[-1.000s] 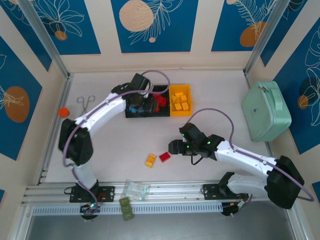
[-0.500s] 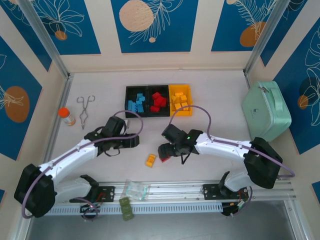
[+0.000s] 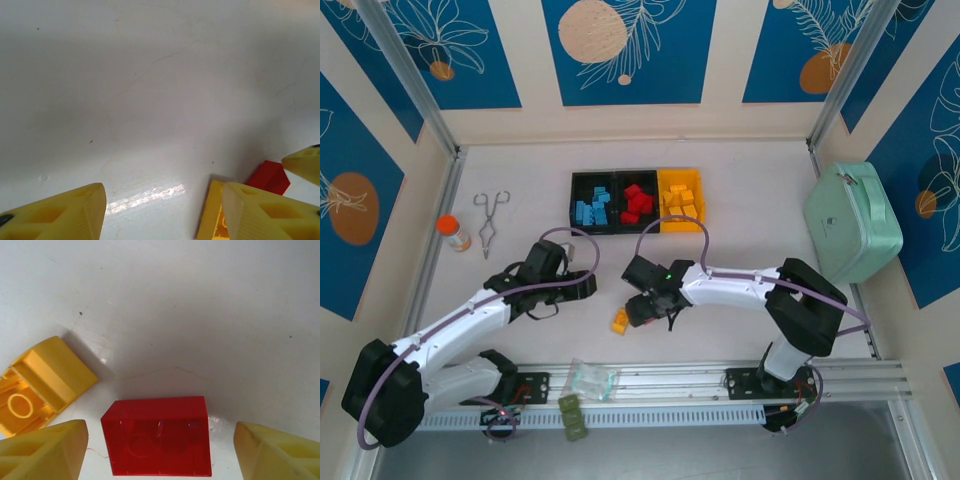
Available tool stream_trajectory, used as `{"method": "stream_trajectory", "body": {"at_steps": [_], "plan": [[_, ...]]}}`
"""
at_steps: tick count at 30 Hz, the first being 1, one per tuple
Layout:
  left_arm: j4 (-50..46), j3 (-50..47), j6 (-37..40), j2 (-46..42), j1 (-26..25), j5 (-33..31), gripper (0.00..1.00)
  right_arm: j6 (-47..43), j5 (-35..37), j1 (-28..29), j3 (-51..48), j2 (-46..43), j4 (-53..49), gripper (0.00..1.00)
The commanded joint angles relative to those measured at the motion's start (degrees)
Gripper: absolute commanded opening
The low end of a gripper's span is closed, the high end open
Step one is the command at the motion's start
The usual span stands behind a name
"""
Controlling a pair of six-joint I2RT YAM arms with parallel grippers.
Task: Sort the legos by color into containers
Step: Pick up the lego from the bottom-center of the table, then place the lego in the container.
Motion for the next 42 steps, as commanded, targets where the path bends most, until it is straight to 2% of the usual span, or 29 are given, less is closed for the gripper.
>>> {"method": "stream_trajectory", "body": {"at_steps": [1,11,18,22,28,34,42], "plan": [[3.3,-1.4,-1.8,-0.1,0.3,2.5,0.62,-0.8,0.9,0.5,1.2,0.9,-1.5,0.72],[6.0,-1.9,-2.8,1.6,0.3,3.9,0.62,-1.3,1.0,0.6,1.8,1.7,-1.9,0.53],[6.9,-1.8,-3.2,2.9,0.3,4.2,0.62,-1.3,2.2,0.0,3.4,-0.1,-3.9,0.48],[7.6,-1.9,-3.5,2.9,0.4,4.2,0.62,-1.6,1.5,-2.5,4.8,-3.7,-4.8,0.47],[9.2,-2.4,-4.4,2.6,0.4,4.8,0.62,-4.1,-0.8,-9.5,10.7,-6.1,-5.9,0.46],[9.9,-3.1,-5.3,1.4,0.4,5.1,0.62,-6.2,-2.1,-15.6,20.1,-2.0,-6.8,0.46],[9.7,-3.8,-6.0,-0.3,0.3,4.9,0.62,-9.0,-2.3,-20.4,35.0,10.1,-8.8,0.46]]}}
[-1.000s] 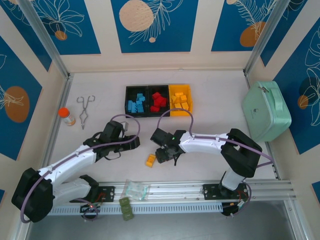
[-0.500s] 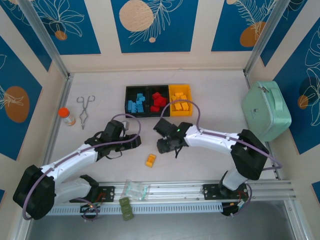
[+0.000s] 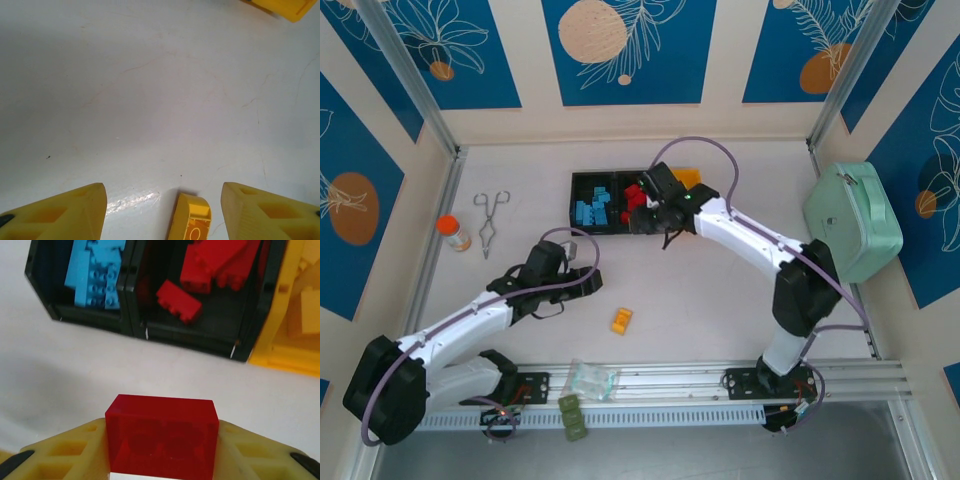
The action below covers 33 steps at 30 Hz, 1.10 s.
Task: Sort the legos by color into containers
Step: Place the lego in the container.
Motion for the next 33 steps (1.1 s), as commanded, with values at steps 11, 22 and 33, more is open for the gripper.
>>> {"method": "stream_trajectory", "body": {"at_steps": [11,22,33], "plan": [[0.4,-2.6,-2.2,-2.8,0.3,0.7,0.62,0.1,4.4,-3.5,22.9,19.7,-11.2,0.47],[0.5,-3.0,-2.4,-2.7,0.3,0.7,0.62,1.1,9.7,-3.4,32.9,28.8,-16.9,0.48],[0.8,-3.1,-2.6,-2.2,0.3,0.8,0.62,1.7,11.5,-2.9,33.9,29.4,-17.6,0.65]]}}
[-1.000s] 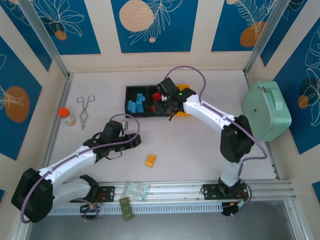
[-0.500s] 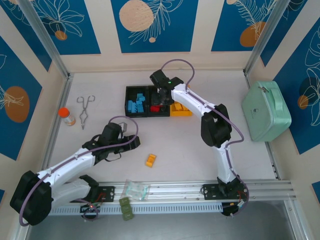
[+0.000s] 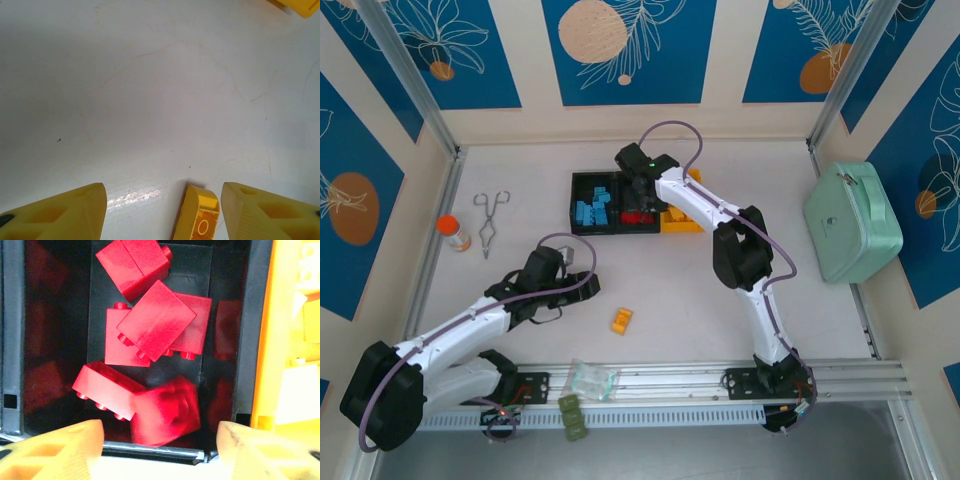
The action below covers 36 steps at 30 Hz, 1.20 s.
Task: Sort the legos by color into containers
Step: Place the lego in the container, then pick up the lego from the middle-left of the table.
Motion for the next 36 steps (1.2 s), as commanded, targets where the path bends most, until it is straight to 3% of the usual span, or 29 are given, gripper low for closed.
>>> {"method": "stream_trajectory", "body": {"at_steps": [1,8,15,27,36], "plan": [[0.8,-0.4,-0.9,-0.2,0.4,0.9,0.62,0.4,1.5,0.5,1.9,0.4,-1.6,0.66],[0.2,-0.2,-0.6,-0.1,0.3,1.5,0.62,-0.2,0.9,1.5,-1.7,-4.9,1.5,0.66],[-0.9,1.8,1.1,2.4,-0.7,4.1,0.58,1.1,-1.5,2.2,-14.2,-16.3,7.7,0.66],[-6.0,8.5,4.9,9.2,-7.6,1.2,0.57,5.1,-10.7,1.3,-50.9,-45.8,20.3,0.66],[-9.6,14.3,7.6,15.7,-11.5,-1.8,0.58,10.8,-14.3,1.3,-75.1,-68.3,21.6,0.66]]}}
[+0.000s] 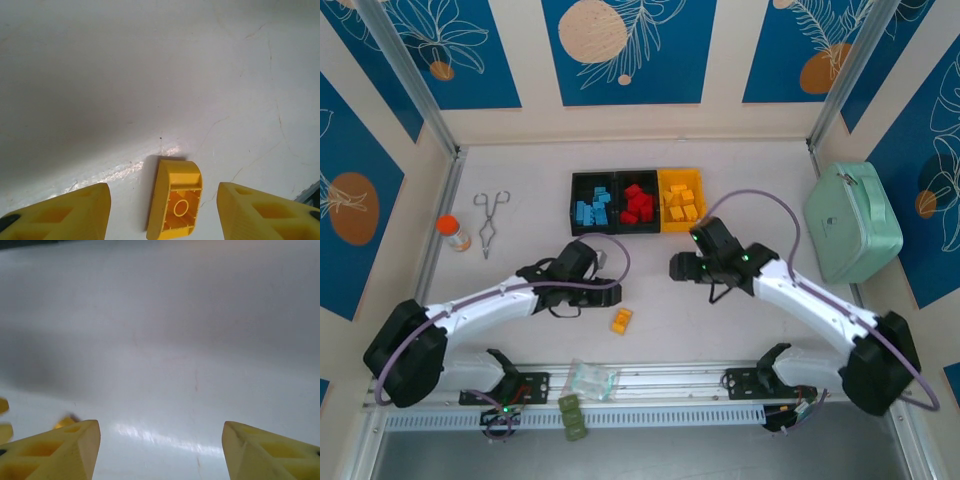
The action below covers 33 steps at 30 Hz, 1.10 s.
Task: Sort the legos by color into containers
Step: Pick up the lego from the middle-left of the table.
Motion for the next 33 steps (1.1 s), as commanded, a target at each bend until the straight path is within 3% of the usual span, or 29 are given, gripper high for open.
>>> {"method": "stream_trajectory", "body": {"at_steps": [1,11,25,28,33], "plan": [[-3.9,3.8,2.5,2.3,-1.7,-2.8,0.58,4.2,-3.5,-0.3,-6.0,-7.4,1.3,0.66],[-10.7,10.6,5.2,9.1,-6.2,-9.0,0.6,9.5,-7.2,-0.1,-18.6,-23.2,3.7,0.66],[-19.6,19.4,7.5,21.2,-13.6,-13.2,0.59,11.4,-6.0,-0.2,-21.4,-22.6,4.4,0.66],[-20.5,20.3,7.4,23.5,-15.1,-13.3,0.56,12.2,-6.2,-0.2,-22.3,-22.6,4.6,0.66],[-21.0,20.7,6.7,25.7,-15.7,-13.4,0.4,13.4,-6.7,-0.2,-23.7,-22.6,6.0,0.66]]}}
